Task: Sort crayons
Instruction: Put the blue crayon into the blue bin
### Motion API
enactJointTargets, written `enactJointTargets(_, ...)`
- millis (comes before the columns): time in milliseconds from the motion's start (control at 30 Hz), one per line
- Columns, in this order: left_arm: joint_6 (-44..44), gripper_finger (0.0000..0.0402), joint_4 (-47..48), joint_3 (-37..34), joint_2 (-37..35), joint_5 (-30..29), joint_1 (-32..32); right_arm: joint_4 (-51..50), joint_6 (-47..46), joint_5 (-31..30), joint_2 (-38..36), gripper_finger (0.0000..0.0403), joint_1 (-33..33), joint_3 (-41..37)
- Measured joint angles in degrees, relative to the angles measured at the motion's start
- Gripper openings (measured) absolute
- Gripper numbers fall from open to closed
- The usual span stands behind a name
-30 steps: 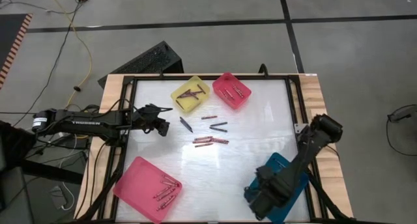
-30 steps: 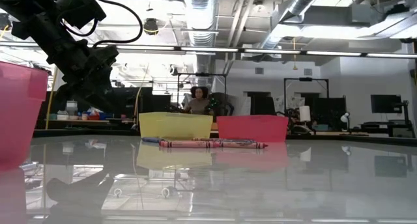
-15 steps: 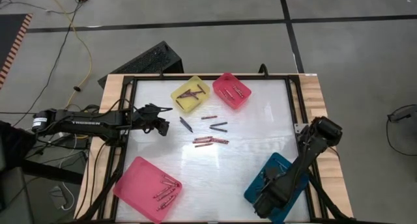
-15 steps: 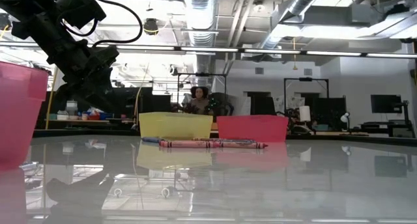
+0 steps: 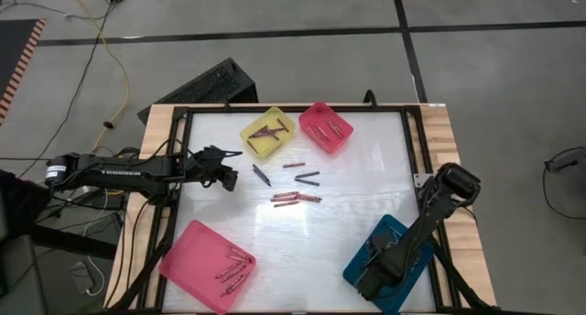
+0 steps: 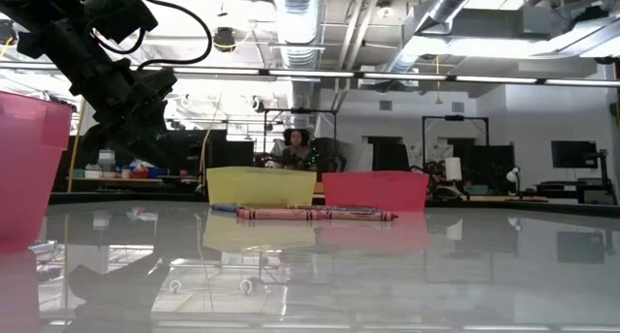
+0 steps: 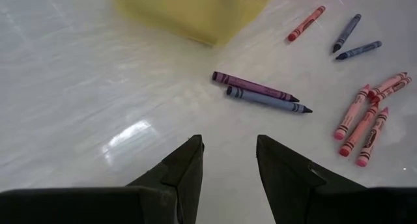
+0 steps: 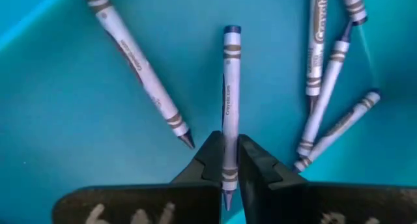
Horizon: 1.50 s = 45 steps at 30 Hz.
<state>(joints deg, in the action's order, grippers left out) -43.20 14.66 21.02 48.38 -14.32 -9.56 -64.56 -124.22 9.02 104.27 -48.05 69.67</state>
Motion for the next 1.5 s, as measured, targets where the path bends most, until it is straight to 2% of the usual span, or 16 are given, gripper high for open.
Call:
enactJointTargets(333,0.5,0.0133,0.0,0.0,0.0,0.0,0.0,0.6,0.2,0.0,0.0,0.008,-0.1,0.1)
enactJointTargets(467,0.7,0.0133,0.0,0.0,0.0,0.1,0.0,0.1,3.2,-0.3,0.0,0.0096,-0.1,1.7)
enactJointTargets(700,2.0,0.0133,0.0,0.0,0.0,0.1,0.0,-8.1,4.9,-0.5,-0.3,0.0098,-0.1,7.4)
enactJointTargets(900,2.0,0.0133,-0.1,0.0,0.0,0.2,0.0,-14.7,4.9,-3.5,-3.3,0.0098,-0.3,12.6)
enactJointTargets(1133,2.0,0.0133,-0.2,0.0,0.0,0.3,0.0,-17.0,5.2,-11.0,-10.3,0.0098,-0.1,14.6)
enactJointTargets(1233,2.0,0.0133,-0.2,0.0,0.0,0.3,0.0,-17.9,6.8,-16.0,-13.1,0.0098,1.2,14.6)
enactJointTargets(1400,2.0,0.0133,-0.3,0.0,0.0,0.3,0.0,-17.4,18.0,-30.4,-15.6,0.0098,6.7,14.6)
enactJointTargets(1500,1.9,0.0133,-0.3,0.0,0.0,0.3,0.0,-16.6,28.7,-34.7,-15.8,0.0098,11.8,14.6)
